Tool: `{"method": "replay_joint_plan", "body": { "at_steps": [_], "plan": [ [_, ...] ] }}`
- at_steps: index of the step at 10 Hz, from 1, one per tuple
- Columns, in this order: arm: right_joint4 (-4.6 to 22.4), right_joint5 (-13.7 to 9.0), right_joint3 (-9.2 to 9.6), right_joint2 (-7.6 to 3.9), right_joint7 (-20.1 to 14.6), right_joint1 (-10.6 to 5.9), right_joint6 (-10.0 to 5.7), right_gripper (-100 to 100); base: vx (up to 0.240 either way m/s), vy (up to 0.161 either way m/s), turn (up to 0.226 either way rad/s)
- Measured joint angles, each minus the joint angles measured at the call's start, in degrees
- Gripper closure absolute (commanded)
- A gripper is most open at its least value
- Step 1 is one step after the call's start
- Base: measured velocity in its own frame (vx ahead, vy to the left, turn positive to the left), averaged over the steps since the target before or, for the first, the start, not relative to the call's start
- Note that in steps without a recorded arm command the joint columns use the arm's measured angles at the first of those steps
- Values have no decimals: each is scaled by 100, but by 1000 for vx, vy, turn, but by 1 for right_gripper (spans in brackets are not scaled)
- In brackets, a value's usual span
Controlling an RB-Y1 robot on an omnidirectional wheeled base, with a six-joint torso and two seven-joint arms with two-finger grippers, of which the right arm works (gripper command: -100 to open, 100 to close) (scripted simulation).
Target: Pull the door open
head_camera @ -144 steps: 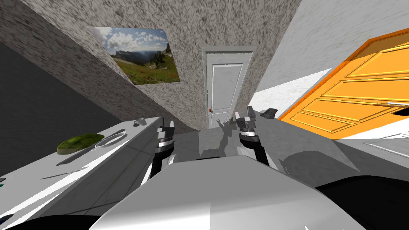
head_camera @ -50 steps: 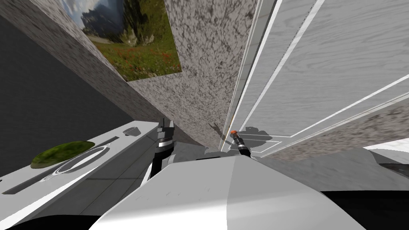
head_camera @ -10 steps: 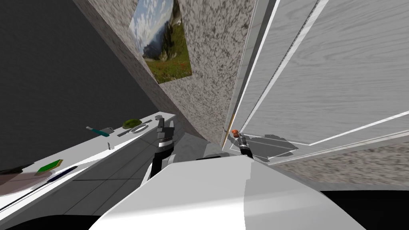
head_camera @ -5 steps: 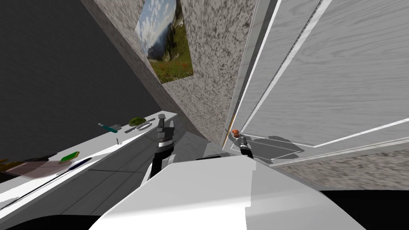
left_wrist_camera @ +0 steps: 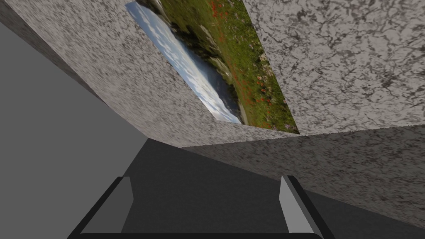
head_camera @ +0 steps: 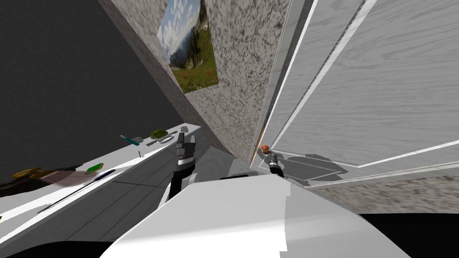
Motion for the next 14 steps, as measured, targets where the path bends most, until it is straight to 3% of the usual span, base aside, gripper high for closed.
{"method": "replay_joint_plan", "body": {
  "at_steps": [3,5,6,8,10,14],
  "plan": [
    [-12,-191,58,-13,-437,-19,70,100,-46,-11,77],
    [84,-285,98,-40,-718,-58,24,100,-26,-5,19],
    [55,-294,107,-37,-777,-43,42,-100,-37,-20,-23],
    [128,-399,141,-9,-997,-101,5,-100,-75,14,42],
    [-30,-508,204,65,-1237,-73,63,-100,-96,21,15],
    [-61,-759,324,165,-1817,-138,74,-100,-69,0,16]
  ]
}}
